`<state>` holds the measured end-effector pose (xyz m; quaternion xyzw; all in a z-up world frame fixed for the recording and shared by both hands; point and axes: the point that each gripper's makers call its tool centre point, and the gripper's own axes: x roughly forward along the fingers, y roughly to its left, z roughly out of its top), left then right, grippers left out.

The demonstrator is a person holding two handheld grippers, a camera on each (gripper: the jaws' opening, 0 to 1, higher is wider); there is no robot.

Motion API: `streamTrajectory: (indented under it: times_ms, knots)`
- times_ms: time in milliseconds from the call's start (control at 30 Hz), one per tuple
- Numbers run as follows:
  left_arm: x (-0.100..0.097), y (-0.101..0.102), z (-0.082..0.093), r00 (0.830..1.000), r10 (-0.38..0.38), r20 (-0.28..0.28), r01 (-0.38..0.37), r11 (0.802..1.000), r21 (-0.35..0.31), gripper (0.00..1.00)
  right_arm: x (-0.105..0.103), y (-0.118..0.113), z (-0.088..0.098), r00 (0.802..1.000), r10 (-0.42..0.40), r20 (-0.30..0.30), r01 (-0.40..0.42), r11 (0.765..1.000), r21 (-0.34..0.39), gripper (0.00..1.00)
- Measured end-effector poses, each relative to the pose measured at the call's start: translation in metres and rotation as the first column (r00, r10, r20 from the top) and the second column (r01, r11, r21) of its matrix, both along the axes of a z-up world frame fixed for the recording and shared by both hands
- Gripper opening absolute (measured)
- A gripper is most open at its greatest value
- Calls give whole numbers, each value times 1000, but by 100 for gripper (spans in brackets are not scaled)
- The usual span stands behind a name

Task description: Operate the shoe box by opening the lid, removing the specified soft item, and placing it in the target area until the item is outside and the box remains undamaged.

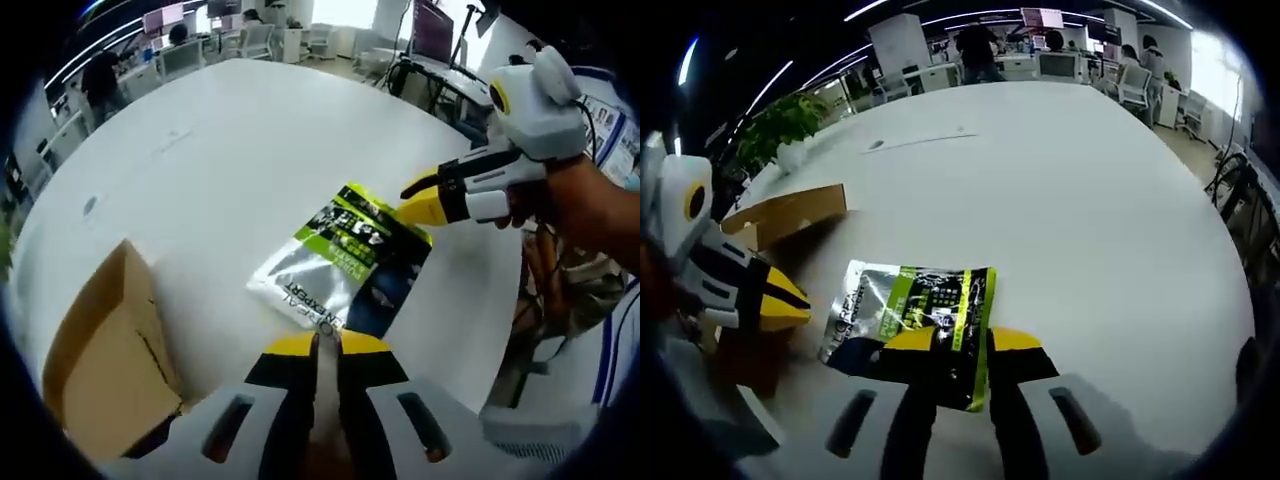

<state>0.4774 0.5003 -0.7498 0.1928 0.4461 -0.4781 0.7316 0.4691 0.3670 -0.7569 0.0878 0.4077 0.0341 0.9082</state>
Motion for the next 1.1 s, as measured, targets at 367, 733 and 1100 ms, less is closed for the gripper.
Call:
streamTrajectory:
  times_ms: [367,733,1100]
  knots:
    - [-2,9,32,999,14,30,-12,997,-72,7,-8,14,29,1000,-3,24,3,1000,-23,16]
    - [-4,27,48,998,23,52,-18,996,-88,8,-18,28,46,999,-4,41,5,999,-37,15]
    - [-4,48,59,997,47,59,-41,995,-94,7,-29,46,57,999,-1,48,3,999,-42,15]
